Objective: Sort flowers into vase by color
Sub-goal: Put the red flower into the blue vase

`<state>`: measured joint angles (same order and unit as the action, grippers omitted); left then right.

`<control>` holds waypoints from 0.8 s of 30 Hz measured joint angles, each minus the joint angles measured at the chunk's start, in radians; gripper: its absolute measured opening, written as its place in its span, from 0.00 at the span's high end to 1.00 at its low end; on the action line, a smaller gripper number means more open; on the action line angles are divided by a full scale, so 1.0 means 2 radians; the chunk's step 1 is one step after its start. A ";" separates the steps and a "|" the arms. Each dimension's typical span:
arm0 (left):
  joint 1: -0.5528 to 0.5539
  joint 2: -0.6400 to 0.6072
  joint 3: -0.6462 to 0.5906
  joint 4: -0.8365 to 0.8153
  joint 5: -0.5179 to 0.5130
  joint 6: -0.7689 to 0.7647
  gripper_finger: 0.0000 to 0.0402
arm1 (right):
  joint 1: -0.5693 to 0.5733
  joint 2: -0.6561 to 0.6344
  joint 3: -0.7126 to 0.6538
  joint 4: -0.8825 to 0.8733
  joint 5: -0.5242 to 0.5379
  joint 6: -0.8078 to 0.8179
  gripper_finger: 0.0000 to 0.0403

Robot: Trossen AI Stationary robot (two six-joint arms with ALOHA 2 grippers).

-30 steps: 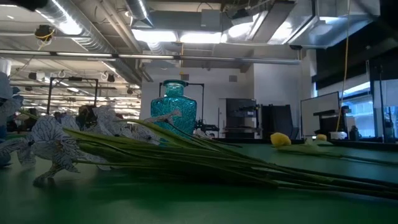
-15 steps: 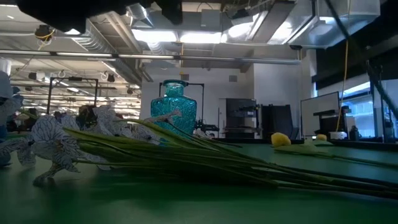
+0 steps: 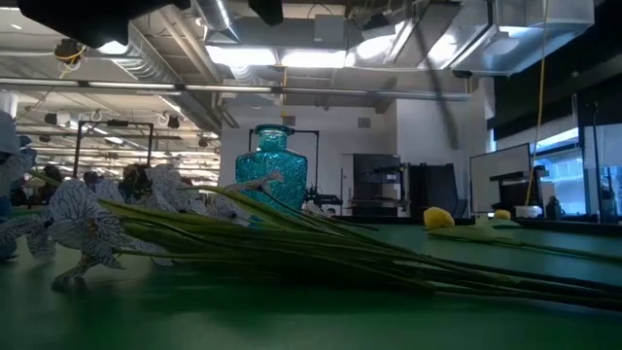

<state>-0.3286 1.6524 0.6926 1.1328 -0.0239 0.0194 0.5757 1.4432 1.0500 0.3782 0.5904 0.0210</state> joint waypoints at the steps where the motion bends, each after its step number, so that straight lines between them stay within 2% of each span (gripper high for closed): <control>1: 0.003 0.000 0.000 0.003 -0.007 0.000 0.64 | -0.006 0.005 0.000 0.014 -0.021 -0.009 0.99; 3: 0.010 0.000 0.002 0.007 -0.013 -0.001 0.64 | -0.016 0.012 0.000 0.033 -0.053 -0.022 0.99; 10: 0.023 0.000 0.044 -0.025 0.024 -0.016 0.64 | -0.034 0.024 0.000 0.043 -0.056 -0.048 0.99; 15: 0.023 -0.001 0.064 -0.045 -0.010 -0.023 0.64 | -0.034 0.024 0.000 0.043 -0.047 -0.064 0.99; 18: 0.023 0.000 0.064 -0.048 -0.013 -0.028 0.65 | -0.033 0.024 0.000 0.042 -0.035 -0.073 0.99; 21: 0.022 0.000 0.064 -0.056 -0.015 -0.033 0.71 | -0.033 0.024 0.000 0.035 -0.029 -0.076 0.99; 24: 0.022 0.000 0.064 -0.062 -0.029 -0.033 0.83 | -0.033 0.024 0.000 0.032 -0.029 -0.081 0.99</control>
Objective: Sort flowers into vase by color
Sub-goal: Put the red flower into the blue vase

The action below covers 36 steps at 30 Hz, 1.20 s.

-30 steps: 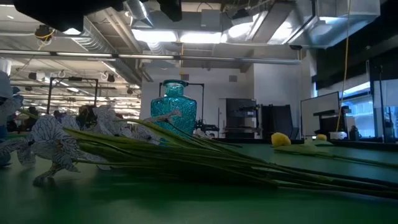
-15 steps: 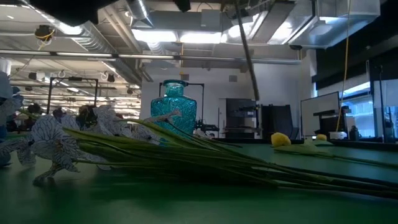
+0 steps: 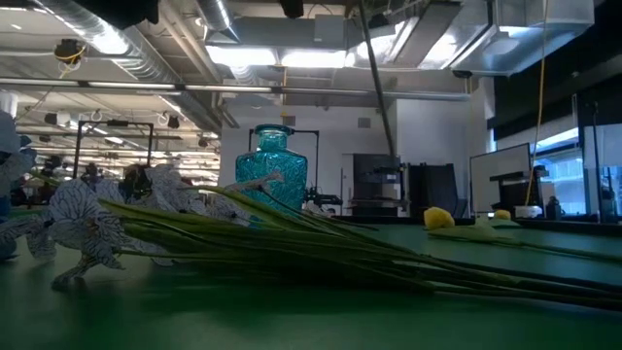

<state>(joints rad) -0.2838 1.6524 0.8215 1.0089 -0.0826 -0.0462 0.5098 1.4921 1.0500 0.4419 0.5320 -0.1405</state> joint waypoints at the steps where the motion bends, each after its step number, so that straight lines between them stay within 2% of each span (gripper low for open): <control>1: 0.000 0.000 0.000 -0.001 -0.008 0.001 0.88 | 0.000 0.000 0.000 0.000 0.000 -0.004 0.98; 3: -0.003 0.000 0.000 -0.003 -0.021 0.008 0.96 | 0.000 0.000 0.000 0.000 0.000 -0.010 0.96; 6: -0.005 0.000 0.000 -0.010 -0.026 0.019 0.97 | 0.000 0.000 0.000 0.004 -0.001 -0.011 0.87; 10: -0.006 -0.007 0.000 -0.027 -0.037 0.028 0.98 | 0.001 -0.001 0.000 0.007 0.014 -0.011 0.69; 14: -0.006 -0.062 0.000 -0.103 -0.102 0.055 0.99 | 0.024 -0.017 0.000 0.002 0.036 -0.011 0.53; 18: -0.006 -0.149 0.000 -0.186 -0.162 0.077 0.99 | 0.064 -0.025 0.000 -0.013 0.096 -0.011 0.43; 22: -0.007 -0.229 0.000 -0.230 -0.228 0.107 0.99 | 0.102 -0.025 0.000 -0.045 0.172 -0.008 0.40; 26: 0.006 -0.283 0.000 -0.270 -0.298 0.119 0.99 | 0.125 -0.022 0.000 -0.093 0.226 0.048 0.40; 31: 0.039 -0.279 0.000 -0.320 -0.298 0.071 0.99 | 0.132 -0.017 0.000 -0.162 0.250 0.124 0.41; 36: 0.072 -0.250 0.000 -0.312 -0.279 0.015 0.99 | 0.124 -0.017 0.000 -0.199 0.262 0.173 0.41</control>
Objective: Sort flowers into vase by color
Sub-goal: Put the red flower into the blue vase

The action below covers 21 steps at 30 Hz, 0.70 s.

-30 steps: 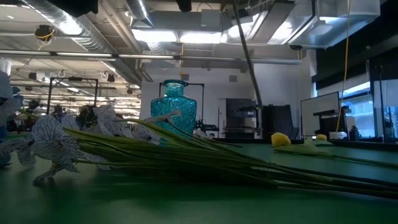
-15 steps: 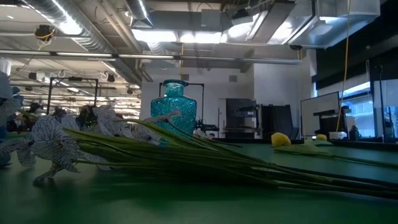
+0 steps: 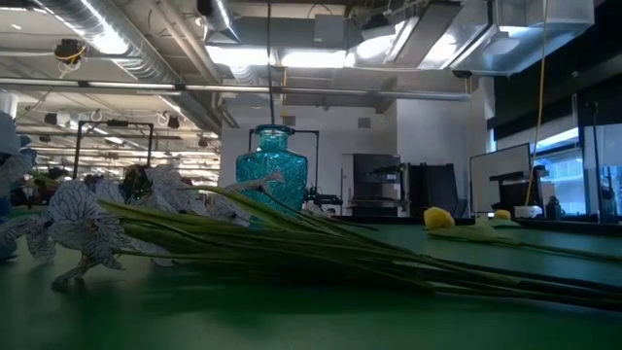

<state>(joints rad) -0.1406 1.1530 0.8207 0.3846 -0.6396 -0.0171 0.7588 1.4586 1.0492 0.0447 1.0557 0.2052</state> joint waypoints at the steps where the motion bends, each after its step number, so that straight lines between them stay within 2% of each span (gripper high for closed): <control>1: 0.004 0.002 0.000 0.002 0.005 -0.002 0.99 | 0.000 0.000 0.000 -0.001 0.000 0.001 0.41; 8: 0.010 0.012 0.000 -0.005 0.001 -0.015 0.99 | 0.000 0.000 0.000 -0.022 0.000 0.017 0.41; 12: 0.006 -0.007 0.000 0.015 0.002 -0.001 0.99 | 0.000 0.000 0.000 -0.025 0.000 0.027 0.41; 21: -0.009 -0.020 0.000 -0.022 0.001 -0.006 0.99 | 0.000 0.000 0.000 -0.028 0.000 0.028 0.41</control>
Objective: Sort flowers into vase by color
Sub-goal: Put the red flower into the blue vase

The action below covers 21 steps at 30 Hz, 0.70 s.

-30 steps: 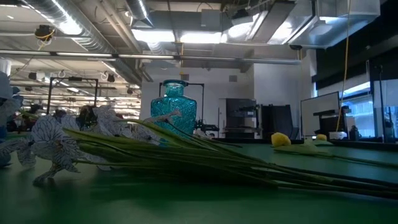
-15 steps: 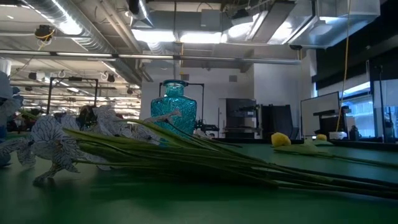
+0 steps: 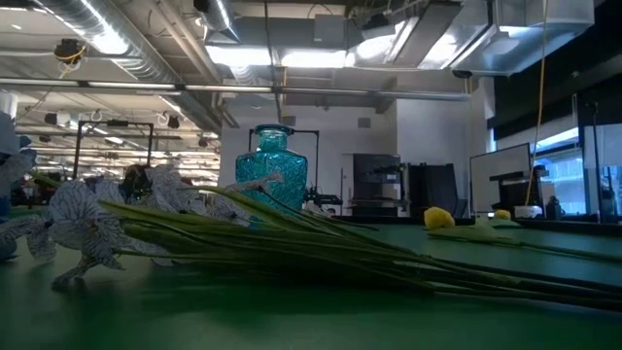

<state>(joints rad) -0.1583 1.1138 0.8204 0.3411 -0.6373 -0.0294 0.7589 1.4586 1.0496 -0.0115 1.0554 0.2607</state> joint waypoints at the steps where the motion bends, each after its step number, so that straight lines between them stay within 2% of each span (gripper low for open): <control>1: -0.002 0.000 0.000 -0.009 0.000 -0.007 0.99 | 0.000 0.000 0.000 -0.001 0.000 0.000 0.41; 14: 0.001 0.057 0.000 -0.044 0.000 -0.060 0.98 | 0.000 0.000 0.000 -0.011 0.000 0.000 0.41; 18: 0.009 0.059 0.000 -0.056 0.000 -0.066 0.92 | 0.000 0.000 0.000 -0.014 0.002 0.015 0.41; 21: 0.014 0.044 0.000 -0.097 0.000 -0.064 0.84 | 0.000 0.000 0.000 -0.032 0.004 0.048 0.41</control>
<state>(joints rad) -0.1298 1.2024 0.8204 0.1471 -0.6373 -0.1569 0.7589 1.4578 1.0496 -0.0749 1.0628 0.3566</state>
